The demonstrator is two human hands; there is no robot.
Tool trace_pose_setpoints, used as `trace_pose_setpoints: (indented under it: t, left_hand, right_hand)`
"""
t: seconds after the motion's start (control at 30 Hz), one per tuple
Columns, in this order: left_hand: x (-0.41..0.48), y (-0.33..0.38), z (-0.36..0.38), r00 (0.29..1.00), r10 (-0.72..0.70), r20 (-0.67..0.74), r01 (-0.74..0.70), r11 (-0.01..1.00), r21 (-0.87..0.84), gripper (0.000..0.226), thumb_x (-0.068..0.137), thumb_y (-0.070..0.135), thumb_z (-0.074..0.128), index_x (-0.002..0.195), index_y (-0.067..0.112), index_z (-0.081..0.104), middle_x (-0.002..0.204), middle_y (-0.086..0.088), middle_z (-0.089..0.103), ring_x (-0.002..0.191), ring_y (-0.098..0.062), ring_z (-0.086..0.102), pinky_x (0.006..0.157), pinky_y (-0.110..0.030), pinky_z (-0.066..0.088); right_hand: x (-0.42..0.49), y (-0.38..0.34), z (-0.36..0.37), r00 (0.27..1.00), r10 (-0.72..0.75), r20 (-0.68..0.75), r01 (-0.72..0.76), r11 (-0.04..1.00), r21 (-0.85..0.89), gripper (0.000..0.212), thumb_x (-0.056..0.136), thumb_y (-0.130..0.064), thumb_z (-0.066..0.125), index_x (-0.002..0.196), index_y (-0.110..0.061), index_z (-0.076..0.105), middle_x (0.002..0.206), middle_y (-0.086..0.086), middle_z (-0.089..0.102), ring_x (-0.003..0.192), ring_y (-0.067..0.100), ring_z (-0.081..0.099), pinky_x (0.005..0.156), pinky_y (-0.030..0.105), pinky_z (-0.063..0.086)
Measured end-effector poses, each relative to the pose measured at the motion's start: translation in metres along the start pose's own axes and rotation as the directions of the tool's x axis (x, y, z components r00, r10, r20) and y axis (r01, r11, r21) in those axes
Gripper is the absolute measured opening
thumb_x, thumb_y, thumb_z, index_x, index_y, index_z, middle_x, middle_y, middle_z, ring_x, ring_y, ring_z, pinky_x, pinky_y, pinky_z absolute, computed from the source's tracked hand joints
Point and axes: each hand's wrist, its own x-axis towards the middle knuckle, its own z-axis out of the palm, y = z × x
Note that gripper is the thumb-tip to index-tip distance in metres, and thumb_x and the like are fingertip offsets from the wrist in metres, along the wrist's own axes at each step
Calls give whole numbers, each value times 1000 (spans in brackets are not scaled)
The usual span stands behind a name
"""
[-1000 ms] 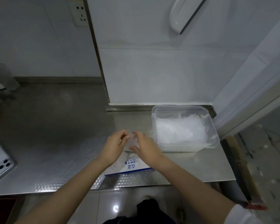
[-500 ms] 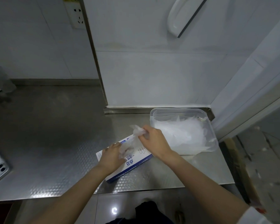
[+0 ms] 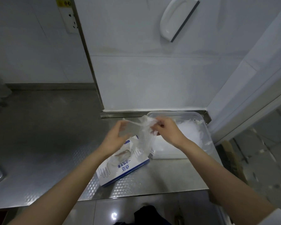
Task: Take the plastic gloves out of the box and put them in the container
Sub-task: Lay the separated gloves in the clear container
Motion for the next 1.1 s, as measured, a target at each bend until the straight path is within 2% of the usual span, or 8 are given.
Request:
trace_pose_setpoints:
  t: [0.17,0.33,0.5,0.63,0.8,0.87,0.97,1.1]
  left_hand:
    - [11,31,3,973,42,225,-15,993,-117,63,85,5,65,140,19,37,133,9,44,124,-9,44,105,-26,36]
    - [16,37,11,960,92,266,-70,993,-90,13,87,8,66,96,-1,68,92,-14,72,82,-14,64,87,-39,51]
    - [30,46,12,987,112,115,-111,994,-12,6,87,11,65,81,10,65,75,-4,67,73,-16,60,76,-33,48]
    - [39,60,13,969,201,146,-230,948,221,9,86,13,67,79,17,63,84,-3,70,75,-13,62,76,-26,47]
    - [50,92,21,899,257,354,-371,877,305,15,86,17,68,77,28,62,81,9,70,72,5,61,70,-10,43]
    - [52,102,23,887,271,375,-388,877,285,17,86,16,67,76,28,61,75,9,68,64,6,59,66,-8,42]
    - [57,107,24,906,295,305,-363,910,200,15,88,9,65,78,20,62,66,4,61,56,2,57,60,-9,43]
    - [67,102,31,936,232,264,-301,918,259,14,84,18,71,94,25,64,83,10,62,70,-7,62,68,-12,45]
  right_hand:
    - [-6,6,-11,986,-21,168,28,999,-35,37,87,13,43,71,-15,61,72,1,59,68,11,55,79,33,55]
    - [-11,8,-26,970,-7,241,-1,999,36,20,87,16,46,91,9,65,81,10,60,66,2,57,67,14,50]
    - [-7,34,-51,992,117,-48,-118,993,-30,45,84,21,30,97,-10,59,90,6,61,69,4,59,67,20,47]
    - [-6,21,-65,964,-43,-262,34,999,-42,26,93,-3,52,119,-5,54,109,1,60,94,6,56,81,5,40]
    - [-5,-4,-61,992,-94,86,114,956,-269,83,73,-37,78,141,-21,32,126,-16,44,120,-1,40,98,15,30]
    - [0,2,-59,991,-90,98,121,919,-374,73,76,-32,76,136,-23,37,125,-12,52,117,5,46,93,19,34]
    - [8,12,-69,994,-102,40,109,890,-444,32,79,-22,73,107,-16,60,93,-3,61,86,13,54,72,23,38]
    - [14,23,-88,998,-49,49,62,945,-322,13,79,-14,74,77,-22,64,70,-11,59,61,-3,50,60,9,36]
